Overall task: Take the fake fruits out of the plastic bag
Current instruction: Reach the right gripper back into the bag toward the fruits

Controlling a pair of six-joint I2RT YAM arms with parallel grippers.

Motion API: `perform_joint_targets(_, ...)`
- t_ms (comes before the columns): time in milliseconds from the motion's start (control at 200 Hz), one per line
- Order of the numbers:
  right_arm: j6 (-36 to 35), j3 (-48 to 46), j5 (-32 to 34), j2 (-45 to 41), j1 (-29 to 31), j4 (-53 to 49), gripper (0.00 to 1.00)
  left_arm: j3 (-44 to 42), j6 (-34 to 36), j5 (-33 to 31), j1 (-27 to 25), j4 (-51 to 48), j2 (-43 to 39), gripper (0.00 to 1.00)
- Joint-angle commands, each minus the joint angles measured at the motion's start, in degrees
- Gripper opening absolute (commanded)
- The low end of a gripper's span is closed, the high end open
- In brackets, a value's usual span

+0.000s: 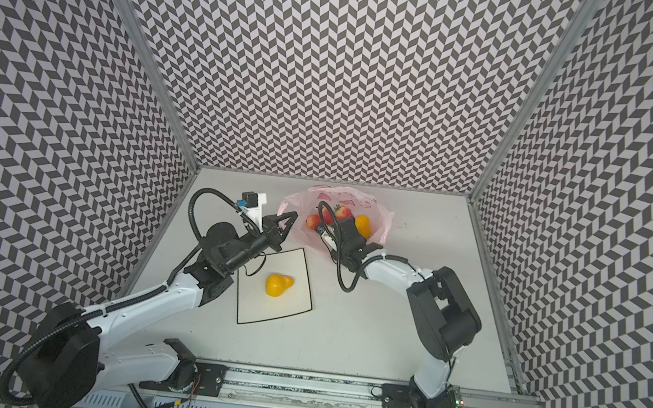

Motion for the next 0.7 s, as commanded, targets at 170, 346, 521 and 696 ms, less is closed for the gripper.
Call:
perform_joint_targets(170, 44.1, 5.9, -8.4, 1.9, -2.0, 0.0, 0.77, -3.8, -0.8, 3.0, -1.6, 4.2, -0.3, 0.0)
perform_joint_targets(346, 56.1, 7.2, -12.1, 5.4, -2.3, 6.5, 0.78, -5.5, -0.9, 3.3, -3.3, 5.8, -0.6, 0.0)
perform_joint_targets(521, 68.2, 6.8, -16.1, 7.9, -2.7, 14.8, 0.79, -6.8, -0.6, 2.5, -5.5, 6.1, -0.9, 0.0)
perform_joint_targets(696, 76.1, 8.0, -16.0, 12.0, -2.7, 17.2, 0.81, -7.8, -0.4, 2.6, -7.0, 6.3, -1.0, 0.0)
